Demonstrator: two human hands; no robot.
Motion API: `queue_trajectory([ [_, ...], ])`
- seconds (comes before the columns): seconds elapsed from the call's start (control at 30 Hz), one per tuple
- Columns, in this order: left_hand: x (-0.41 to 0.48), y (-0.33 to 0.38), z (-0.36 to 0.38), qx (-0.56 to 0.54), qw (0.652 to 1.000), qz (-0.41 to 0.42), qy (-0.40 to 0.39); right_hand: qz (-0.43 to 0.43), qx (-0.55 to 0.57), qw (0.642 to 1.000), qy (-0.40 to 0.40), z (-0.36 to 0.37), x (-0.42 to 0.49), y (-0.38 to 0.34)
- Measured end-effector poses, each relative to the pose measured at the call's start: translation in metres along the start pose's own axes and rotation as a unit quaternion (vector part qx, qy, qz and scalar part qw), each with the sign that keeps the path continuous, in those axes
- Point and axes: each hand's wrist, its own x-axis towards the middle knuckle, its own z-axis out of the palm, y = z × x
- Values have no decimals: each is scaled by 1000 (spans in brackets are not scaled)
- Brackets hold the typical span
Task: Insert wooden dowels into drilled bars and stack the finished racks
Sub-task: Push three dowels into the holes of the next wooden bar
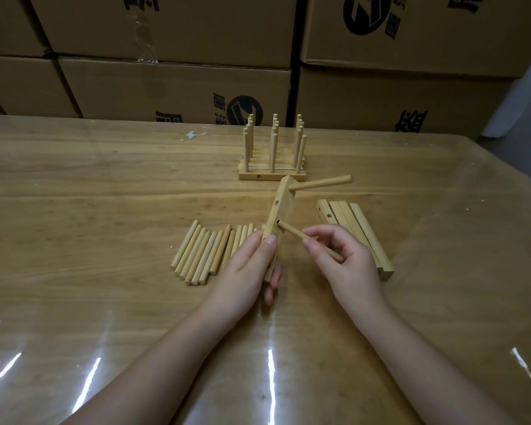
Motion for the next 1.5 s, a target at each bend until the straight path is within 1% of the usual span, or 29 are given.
queue_trajectory([
  [0.1, -1, 1, 2, 24, 1000, 10, 4, -35, -54, 998, 8, 1, -2, 0],
  [0.17, -2, 1, 3, 45, 999, 22, 4, -79, -97, 992, 21, 1, -2, 0],
  [0.27, -2, -3, 4, 91, 995, 43, 8, -156, -183, 969, 58, -2, 0, 0],
  [0.33, -1, -6, 5, 123, 991, 49, 10, -189, -234, 950, 79, -4, 2, 0],
  [0.47, -1, -9, 7, 164, 986, 40, 15, -217, -268, 932, 107, -6, 3, 2],
  [0.63, -3, -10, 7, 193, 980, 41, 23, -255, -309, 909, 116, -7, 2, 2],
  [0.73, -2, -8, 8, 213, 976, 32, 19, -265, -326, 900, 117, -7, 2, 1],
  [0.9, -3, -8, 9, 250, 968, 5, 16, -271, -334, 896, 114, -7, 0, -2],
  [1.17, -5, -1, 11, 281, 960, 0, 8, -276, -355, 885, 124, -7, -1, -3],
  [1.5, -6, -1, 13, 321, 947, -10, 7, -256, -356, 891, 118, -6, -4, -6],
])
